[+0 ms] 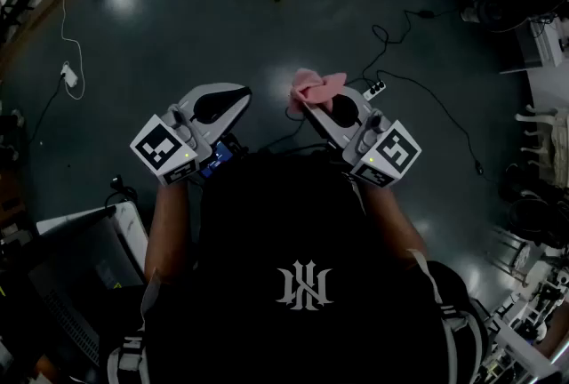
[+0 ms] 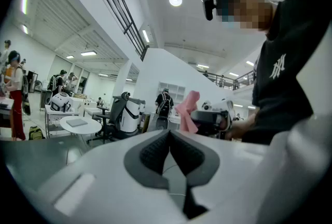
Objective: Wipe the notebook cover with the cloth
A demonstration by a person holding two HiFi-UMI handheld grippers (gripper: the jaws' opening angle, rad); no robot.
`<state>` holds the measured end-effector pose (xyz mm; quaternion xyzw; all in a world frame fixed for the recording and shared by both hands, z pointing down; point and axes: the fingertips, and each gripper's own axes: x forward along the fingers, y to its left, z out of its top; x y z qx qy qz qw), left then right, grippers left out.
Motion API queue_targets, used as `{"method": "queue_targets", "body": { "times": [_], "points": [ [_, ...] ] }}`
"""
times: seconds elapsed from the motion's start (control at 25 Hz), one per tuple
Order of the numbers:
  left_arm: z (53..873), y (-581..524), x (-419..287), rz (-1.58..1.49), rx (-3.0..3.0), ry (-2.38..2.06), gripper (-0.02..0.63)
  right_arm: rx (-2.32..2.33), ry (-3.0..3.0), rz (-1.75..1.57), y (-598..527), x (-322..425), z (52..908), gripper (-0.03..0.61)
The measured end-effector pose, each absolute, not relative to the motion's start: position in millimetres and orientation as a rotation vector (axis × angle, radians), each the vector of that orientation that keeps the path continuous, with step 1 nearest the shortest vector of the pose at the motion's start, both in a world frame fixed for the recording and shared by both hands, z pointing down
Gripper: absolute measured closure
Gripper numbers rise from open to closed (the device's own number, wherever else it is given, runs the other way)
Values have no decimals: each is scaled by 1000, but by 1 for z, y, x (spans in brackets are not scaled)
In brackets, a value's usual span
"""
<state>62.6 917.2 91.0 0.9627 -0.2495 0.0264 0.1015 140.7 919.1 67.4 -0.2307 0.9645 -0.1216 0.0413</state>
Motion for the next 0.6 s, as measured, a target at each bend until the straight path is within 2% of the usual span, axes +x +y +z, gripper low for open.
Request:
{"method": "queue_targets", "body": {
  "times": [0.44, 0.6],
  "points": [
    [92, 918, 80, 87, 2847, -677, 615, -826, 2963, -329, 924, 166, 68, 549],
    [93, 916, 70, 88, 2850, -656, 615, -832, 2957, -343, 920, 153, 67, 548]
  ]
}}
